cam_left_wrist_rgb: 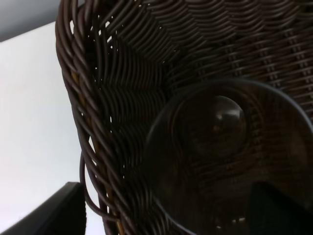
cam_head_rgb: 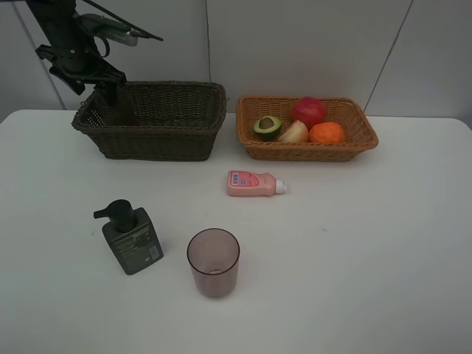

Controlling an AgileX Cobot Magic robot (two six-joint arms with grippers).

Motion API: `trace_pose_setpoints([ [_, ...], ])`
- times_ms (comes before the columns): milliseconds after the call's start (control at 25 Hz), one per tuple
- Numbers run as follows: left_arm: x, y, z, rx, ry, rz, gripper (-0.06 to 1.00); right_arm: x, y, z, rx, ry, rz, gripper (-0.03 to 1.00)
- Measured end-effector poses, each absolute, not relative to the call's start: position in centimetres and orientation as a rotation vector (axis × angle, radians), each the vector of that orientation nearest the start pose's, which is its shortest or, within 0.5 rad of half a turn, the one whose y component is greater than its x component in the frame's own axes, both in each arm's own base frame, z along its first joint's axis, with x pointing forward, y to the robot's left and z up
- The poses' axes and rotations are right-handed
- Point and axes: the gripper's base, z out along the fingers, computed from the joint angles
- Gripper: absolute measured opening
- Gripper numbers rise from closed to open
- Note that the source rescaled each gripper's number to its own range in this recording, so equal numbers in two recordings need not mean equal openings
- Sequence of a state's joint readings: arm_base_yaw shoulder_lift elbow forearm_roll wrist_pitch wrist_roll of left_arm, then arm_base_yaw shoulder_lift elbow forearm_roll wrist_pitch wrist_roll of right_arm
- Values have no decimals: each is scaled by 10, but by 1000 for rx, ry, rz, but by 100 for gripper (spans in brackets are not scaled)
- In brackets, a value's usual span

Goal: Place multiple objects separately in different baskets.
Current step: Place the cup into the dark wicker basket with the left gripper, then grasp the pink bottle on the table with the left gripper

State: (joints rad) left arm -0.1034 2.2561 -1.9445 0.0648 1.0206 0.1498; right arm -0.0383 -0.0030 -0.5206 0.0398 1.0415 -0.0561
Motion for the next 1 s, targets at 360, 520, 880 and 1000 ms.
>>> trace_pose_setpoints([
  [360,482,-45,211,386,2765,99,90,-7,3,285,-20,2001,-13,93],
  [520,478,-44,227,390,2760,101,91,-7,3,285,-20,2001,-13,93],
  [880,454,-49,277,446,2740,40,94,-7,3,285,-20,2001,-13,93],
  [1000,444,-53,293,469,2735,39,94,-7,3,285,-20,2001,-14,93],
])
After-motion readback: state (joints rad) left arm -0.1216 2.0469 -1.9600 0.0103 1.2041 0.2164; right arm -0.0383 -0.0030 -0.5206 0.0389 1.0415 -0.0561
